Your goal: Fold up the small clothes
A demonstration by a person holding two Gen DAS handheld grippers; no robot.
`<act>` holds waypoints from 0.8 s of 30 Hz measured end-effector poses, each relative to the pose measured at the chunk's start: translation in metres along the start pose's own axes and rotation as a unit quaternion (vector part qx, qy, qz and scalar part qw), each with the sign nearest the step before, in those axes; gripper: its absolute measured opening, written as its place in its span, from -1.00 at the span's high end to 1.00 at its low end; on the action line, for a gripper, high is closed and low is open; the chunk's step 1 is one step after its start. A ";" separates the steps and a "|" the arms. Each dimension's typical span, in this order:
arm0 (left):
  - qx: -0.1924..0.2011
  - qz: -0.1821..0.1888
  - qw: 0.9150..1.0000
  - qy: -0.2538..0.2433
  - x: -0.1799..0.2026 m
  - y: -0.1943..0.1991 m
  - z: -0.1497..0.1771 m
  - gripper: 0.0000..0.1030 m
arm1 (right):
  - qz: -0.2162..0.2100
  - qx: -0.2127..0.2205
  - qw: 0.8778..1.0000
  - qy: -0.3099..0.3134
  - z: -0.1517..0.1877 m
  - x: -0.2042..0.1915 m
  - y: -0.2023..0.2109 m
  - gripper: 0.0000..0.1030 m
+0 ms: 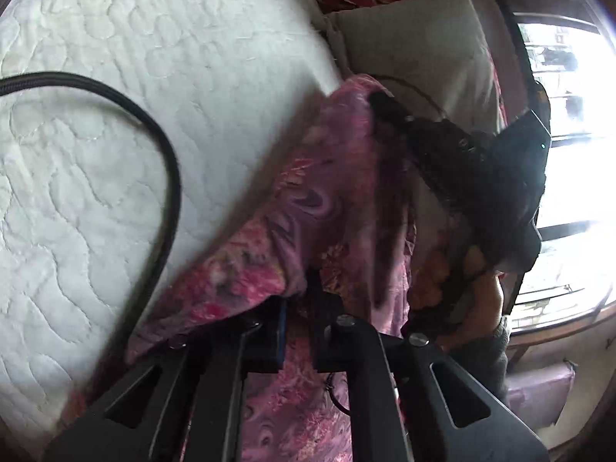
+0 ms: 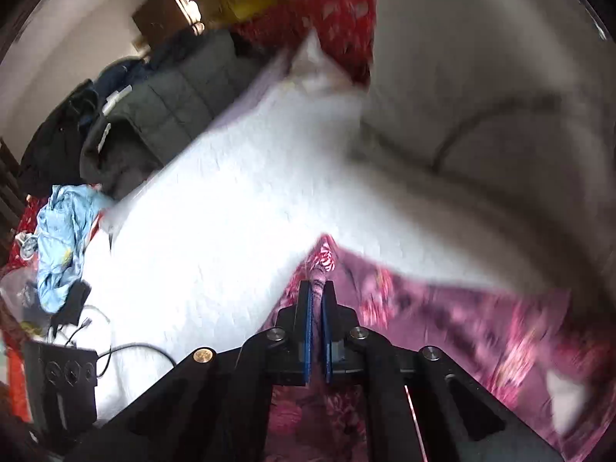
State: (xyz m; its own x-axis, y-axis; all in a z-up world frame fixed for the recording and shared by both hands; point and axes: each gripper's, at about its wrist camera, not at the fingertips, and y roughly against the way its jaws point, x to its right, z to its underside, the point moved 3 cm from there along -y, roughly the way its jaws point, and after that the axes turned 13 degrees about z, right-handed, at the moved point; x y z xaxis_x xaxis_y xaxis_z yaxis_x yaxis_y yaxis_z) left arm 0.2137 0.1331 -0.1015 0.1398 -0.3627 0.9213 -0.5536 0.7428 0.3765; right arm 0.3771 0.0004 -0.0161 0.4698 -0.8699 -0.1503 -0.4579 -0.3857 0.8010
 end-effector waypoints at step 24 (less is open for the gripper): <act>-0.004 -0.096 0.977 -0.189 0.078 0.021 0.033 0.50 | 0.201 0.098 0.922 -0.317 0.191 0.162 0.204 0.27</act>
State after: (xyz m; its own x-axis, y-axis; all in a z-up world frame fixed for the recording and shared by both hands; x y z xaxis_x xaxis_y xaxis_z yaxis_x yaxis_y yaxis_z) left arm 0.1862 0.1017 -0.0248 -0.0737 -0.6774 0.7319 -0.5403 0.6440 0.5416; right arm 0.2155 -0.2779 0.0123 -0.2744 -0.9355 -0.2226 -0.6558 0.0127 0.7548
